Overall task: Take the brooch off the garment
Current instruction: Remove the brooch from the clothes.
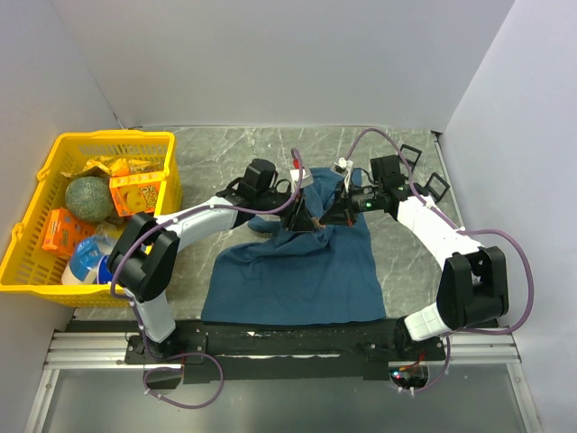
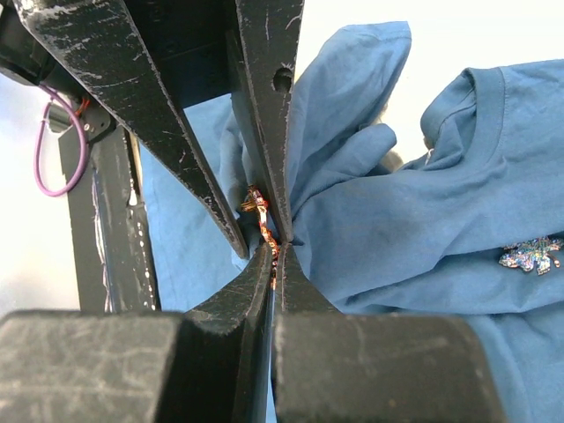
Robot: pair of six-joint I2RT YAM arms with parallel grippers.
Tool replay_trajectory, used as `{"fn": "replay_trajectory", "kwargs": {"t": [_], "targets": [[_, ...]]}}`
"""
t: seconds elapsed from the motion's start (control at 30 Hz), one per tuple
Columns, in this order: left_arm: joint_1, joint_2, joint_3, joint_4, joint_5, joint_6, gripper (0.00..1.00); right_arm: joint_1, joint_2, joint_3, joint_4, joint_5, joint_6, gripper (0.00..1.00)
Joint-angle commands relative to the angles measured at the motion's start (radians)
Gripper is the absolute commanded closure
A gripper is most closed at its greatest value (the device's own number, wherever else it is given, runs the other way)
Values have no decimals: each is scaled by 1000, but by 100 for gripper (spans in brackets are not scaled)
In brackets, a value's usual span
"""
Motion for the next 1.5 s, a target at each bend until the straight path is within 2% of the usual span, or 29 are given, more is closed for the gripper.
{"fn": "replay_trajectory", "kwargs": {"t": [0.0,0.37,0.5,1.1,1.47], "targets": [[4,-14,23,4,7,-4,68,0,-45,2,0,2,-11,100],[4,-25,26,-4,14,4,58,0,-42,5,-5,5,-17,100],[4,-23,25,-4,20,5,57,2,-43,2,-5,2,-17,100],[4,-22,28,-9,22,8,69,-1,-40,7,-13,-1,-25,100],[4,-16,31,-3,11,-10,72,-1,-42,8,-14,4,-26,100]]}}
